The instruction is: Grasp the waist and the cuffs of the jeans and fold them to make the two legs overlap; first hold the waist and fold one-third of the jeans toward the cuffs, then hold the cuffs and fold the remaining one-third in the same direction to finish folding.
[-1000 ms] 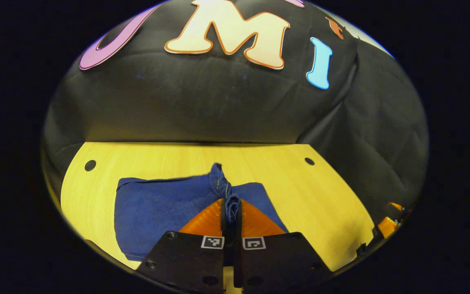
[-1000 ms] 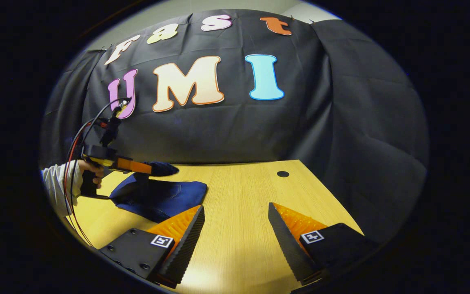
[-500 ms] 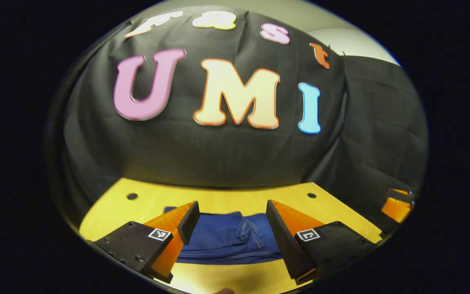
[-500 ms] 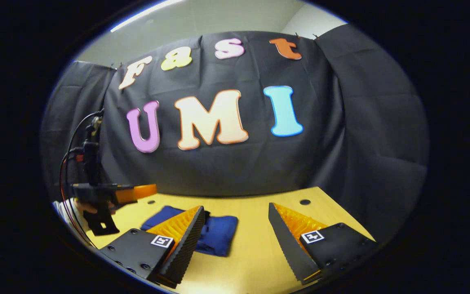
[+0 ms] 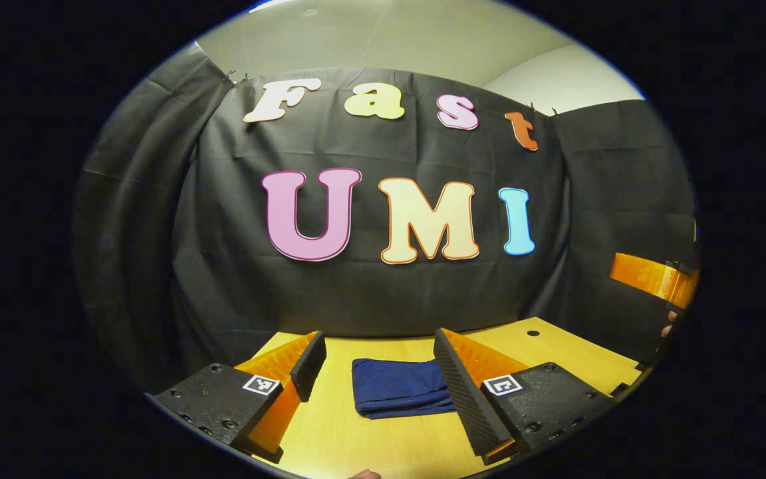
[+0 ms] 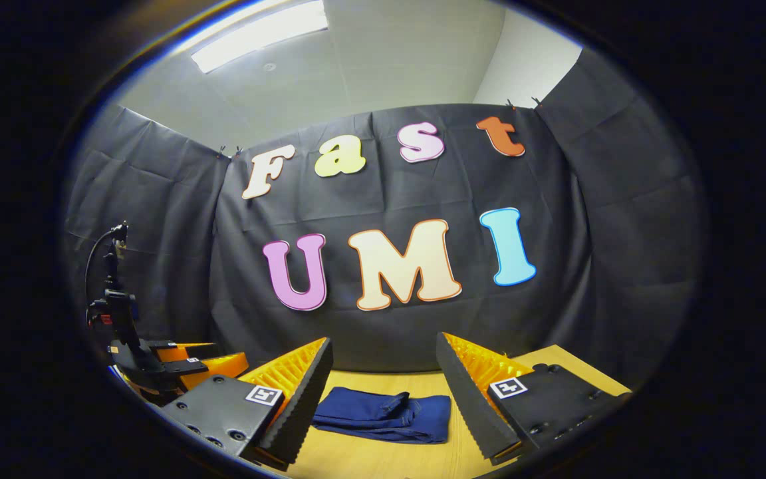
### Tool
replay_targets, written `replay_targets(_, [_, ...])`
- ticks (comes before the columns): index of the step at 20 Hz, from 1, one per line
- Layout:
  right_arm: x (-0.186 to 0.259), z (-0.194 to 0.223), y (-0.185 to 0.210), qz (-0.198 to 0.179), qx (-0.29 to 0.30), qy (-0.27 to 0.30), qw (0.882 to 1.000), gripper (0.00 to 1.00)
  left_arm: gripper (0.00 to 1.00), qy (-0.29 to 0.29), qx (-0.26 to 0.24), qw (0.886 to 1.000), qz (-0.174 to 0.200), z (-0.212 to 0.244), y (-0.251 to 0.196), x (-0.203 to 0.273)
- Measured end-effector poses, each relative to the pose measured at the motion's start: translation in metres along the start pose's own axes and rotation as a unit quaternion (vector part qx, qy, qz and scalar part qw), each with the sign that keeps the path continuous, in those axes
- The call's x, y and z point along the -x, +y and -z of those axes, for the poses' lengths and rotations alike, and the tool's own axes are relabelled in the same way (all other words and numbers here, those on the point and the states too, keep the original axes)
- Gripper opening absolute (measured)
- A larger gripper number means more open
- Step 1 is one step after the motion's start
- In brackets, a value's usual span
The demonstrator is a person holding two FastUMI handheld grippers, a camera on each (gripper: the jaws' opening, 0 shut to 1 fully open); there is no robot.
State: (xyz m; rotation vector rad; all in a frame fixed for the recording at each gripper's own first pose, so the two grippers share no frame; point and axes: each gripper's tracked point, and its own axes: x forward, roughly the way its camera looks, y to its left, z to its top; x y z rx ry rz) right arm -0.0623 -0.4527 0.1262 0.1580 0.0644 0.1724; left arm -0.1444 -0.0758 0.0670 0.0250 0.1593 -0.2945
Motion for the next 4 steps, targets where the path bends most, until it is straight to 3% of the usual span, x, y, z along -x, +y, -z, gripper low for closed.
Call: replay_targets(4, [0.013,-0.004,0.019,-0.006,0.007,-0.007,1.0,0.97,0.94,-0.014,0.006,1.0,-0.007,-0.01,0.015,0.019])
